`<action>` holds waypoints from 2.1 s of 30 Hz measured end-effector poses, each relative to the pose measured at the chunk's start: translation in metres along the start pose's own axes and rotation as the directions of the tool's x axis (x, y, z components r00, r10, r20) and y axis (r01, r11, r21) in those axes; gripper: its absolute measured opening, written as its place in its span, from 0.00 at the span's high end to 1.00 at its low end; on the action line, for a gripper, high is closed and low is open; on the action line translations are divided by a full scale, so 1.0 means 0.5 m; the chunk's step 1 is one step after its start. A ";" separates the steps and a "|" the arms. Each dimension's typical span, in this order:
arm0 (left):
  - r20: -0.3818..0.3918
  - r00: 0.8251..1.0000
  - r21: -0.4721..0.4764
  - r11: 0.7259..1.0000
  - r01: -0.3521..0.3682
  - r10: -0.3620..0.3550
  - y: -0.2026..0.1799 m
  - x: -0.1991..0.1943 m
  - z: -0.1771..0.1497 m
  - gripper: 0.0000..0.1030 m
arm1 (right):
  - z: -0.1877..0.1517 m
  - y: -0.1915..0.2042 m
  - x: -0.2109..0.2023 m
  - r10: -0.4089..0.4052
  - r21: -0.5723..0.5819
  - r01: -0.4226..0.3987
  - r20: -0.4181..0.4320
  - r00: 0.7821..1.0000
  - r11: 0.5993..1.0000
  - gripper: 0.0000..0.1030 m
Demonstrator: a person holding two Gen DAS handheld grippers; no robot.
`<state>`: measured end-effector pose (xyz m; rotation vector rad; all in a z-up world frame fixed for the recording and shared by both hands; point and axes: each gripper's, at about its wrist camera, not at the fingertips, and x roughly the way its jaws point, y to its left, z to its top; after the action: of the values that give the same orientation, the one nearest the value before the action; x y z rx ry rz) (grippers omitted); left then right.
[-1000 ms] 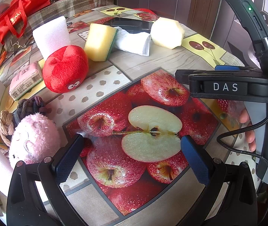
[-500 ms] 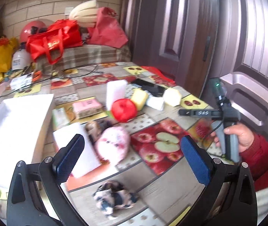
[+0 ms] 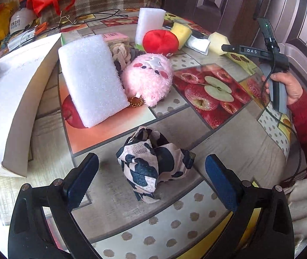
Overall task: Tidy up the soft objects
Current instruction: 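Grasp the cow-print cloth with the left gripper while the right grasps the yellow sponge block, then carry the cloth into the white box and open left while right drops the sponge there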
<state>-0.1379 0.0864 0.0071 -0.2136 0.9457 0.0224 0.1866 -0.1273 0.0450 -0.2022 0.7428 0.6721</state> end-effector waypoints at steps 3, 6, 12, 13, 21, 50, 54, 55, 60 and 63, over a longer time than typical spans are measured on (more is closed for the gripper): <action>-0.010 1.000 0.020 1.000 0.019 -0.019 -0.011 0.006 0.011 0.09 | 0.017 0.005 0.022 0.001 -0.022 -0.001 -0.014 1.000 1.000 0.31; -0.019 1.000 0.045 0.999 0.010 -0.009 -0.018 0.010 0.013 0.26 | 0.033 0.017 0.050 0.008 -0.047 -0.010 -0.038 0.999 0.999 0.48; 0.029 0.999 0.091 0.996 0.012 -0.014 -0.018 -0.008 -0.007 0.59 | 0.029 0.034 0.032 0.002 -0.090 -0.001 0.015 1.000 0.996 0.78; 0.037 0.999 0.093 0.996 0.008 -0.012 -0.018 -0.010 -0.008 0.60 | 0.024 0.035 0.015 -0.005 -0.092 0.010 0.055 0.998 0.996 0.78; 0.364 0.913 -0.008 0.981 -0.193 0.183 0.025 -0.111 0.004 0.60 | -0.039 0.081 -0.126 0.079 -0.102 -0.045 0.359 0.930 0.994 0.77; 0.374 0.658 -0.448 0.749 -0.488 0.653 0.365 -0.184 -0.004 0.60 | -0.072 0.608 -0.105 0.597 -0.471 -0.458 0.198 0.777 0.754 0.77; 0.352 0.679 -0.473 0.748 -0.465 0.645 0.391 -0.180 0.003 0.60 | -0.066 0.654 -0.093 0.603 -0.480 -0.461 0.194 0.774 0.746 0.77; 0.351 0.679 -0.476 0.747 -0.463 0.645 0.395 -0.180 0.004 0.60 | -0.063 0.663 -0.088 0.599 -0.478 -0.457 0.199 0.775 0.750 0.77; 0.333 0.682 -0.496 0.736 -0.461 0.651 0.420 -0.176 0.014 0.59 | -0.045 0.710 -0.065 0.584 -0.476 -0.438 0.216 0.782 0.762 0.77; 0.299 0.701 -0.505 0.731 -0.459 0.647 0.443 -0.166 0.026 0.59 | -0.029 0.743 -0.042 0.569 -0.477 -0.429 0.198 0.798 0.767 0.77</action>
<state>-0.2010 0.3118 0.0432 -0.2661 0.4816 0.8273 -0.0670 0.1444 0.0709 -0.2649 0.3077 1.3573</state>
